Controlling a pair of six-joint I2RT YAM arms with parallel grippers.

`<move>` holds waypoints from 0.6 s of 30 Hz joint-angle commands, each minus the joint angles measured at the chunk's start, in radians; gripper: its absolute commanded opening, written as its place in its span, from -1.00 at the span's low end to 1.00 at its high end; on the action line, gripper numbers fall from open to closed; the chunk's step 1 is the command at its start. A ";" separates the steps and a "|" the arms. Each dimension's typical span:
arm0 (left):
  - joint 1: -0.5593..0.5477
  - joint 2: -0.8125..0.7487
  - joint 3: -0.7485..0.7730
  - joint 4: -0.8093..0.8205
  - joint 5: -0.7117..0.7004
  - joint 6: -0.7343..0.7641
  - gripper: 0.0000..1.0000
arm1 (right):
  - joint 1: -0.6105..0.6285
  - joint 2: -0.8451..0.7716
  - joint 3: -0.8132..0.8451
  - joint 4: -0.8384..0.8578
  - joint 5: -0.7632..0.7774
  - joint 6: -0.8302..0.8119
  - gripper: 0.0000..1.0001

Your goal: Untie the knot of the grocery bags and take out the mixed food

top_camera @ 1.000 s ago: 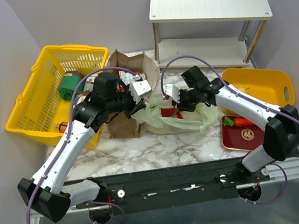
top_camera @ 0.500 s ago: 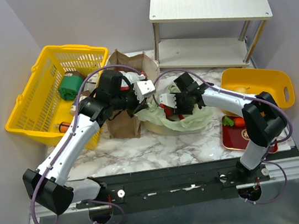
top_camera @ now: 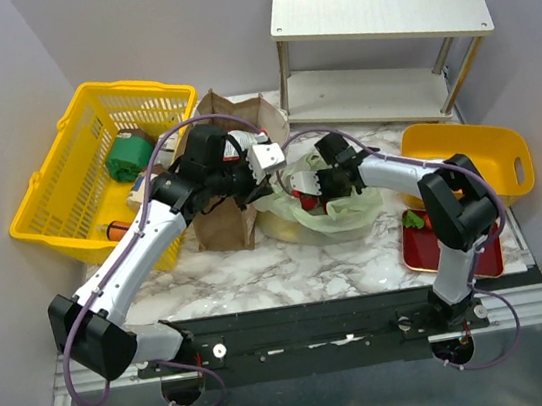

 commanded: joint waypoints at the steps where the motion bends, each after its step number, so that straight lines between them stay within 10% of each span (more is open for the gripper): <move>1: -0.007 0.012 -0.002 0.037 0.021 0.003 -1.00 | -0.008 -0.086 -0.011 -0.033 -0.109 -0.005 -0.78; 18: -0.008 0.011 -0.028 0.184 -0.032 -0.111 -1.00 | -0.006 -0.500 -0.112 -0.588 -0.510 0.043 -0.99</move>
